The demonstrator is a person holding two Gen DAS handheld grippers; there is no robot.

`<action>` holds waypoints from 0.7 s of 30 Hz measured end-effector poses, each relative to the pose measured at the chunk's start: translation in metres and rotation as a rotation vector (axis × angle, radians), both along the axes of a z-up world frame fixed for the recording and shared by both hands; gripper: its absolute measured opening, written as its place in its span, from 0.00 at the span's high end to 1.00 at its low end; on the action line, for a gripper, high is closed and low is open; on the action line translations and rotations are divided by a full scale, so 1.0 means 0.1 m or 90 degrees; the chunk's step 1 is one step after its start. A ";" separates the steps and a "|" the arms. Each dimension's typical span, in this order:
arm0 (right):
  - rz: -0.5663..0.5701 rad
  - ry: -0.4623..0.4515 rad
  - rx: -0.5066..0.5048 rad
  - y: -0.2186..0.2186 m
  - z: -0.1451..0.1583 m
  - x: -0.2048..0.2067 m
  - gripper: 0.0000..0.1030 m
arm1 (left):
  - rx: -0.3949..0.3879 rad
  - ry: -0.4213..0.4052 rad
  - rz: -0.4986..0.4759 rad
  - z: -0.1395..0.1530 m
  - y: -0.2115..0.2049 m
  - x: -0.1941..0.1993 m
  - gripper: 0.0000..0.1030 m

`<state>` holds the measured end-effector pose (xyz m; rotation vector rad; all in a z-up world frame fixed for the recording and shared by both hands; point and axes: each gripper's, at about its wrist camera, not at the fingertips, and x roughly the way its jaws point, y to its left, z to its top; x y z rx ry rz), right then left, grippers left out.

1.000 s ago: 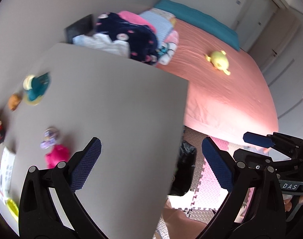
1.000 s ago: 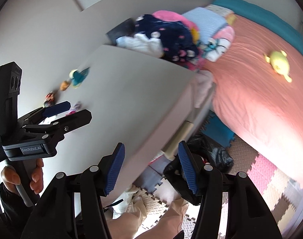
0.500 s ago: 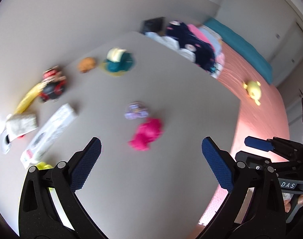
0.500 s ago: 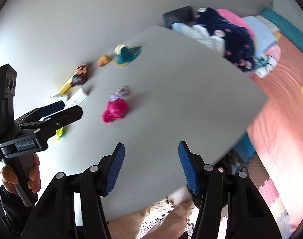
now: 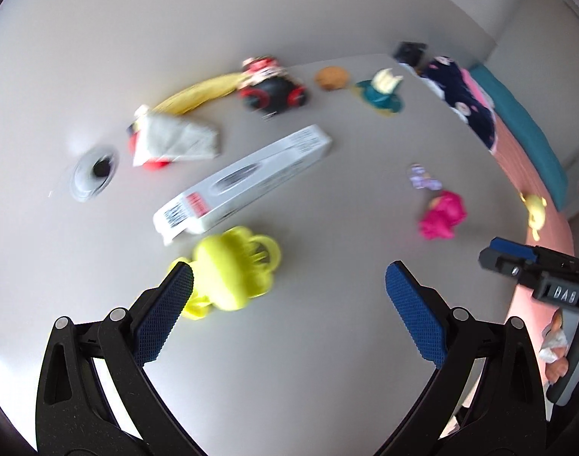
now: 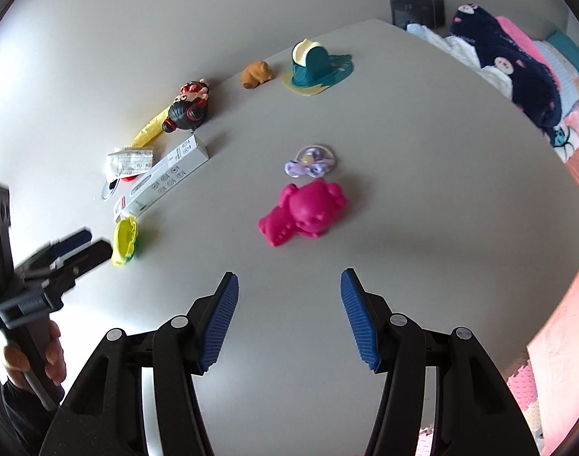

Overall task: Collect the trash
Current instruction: 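Move both tools back over the table toward the frog and pink bear toys, then grasp the yellow-green frog toy with the left tool while the right tool grasps the pink bear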

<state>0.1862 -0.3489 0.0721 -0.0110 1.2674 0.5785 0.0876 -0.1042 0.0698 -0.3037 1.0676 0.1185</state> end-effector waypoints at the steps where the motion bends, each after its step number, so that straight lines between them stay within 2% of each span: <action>1: -0.008 0.008 0.004 0.04 -0.03 0.04 0.44 | -0.002 0.004 0.006 -0.04 0.06 -0.02 0.05; 9: -0.075 0.027 -0.009 0.23 -0.24 0.27 0.44 | -0.011 0.036 0.020 -0.35 0.26 0.01 0.05; 17: -0.098 0.021 -0.047 0.34 -0.42 0.38 0.43 | 0.007 0.044 -0.014 -0.53 0.26 0.13 0.05; 19: -0.096 0.006 -0.061 0.39 -0.42 0.38 0.43 | 0.034 0.039 -0.027 -0.55 0.25 0.13 0.05; 20: -0.096 0.000 -0.067 0.40 -0.42 0.38 0.46 | 0.044 0.038 -0.036 -0.56 0.24 0.14 0.07; 21: -0.097 -0.005 -0.073 0.42 -0.43 0.38 0.55 | 0.054 0.034 -0.041 -0.55 0.23 0.14 0.13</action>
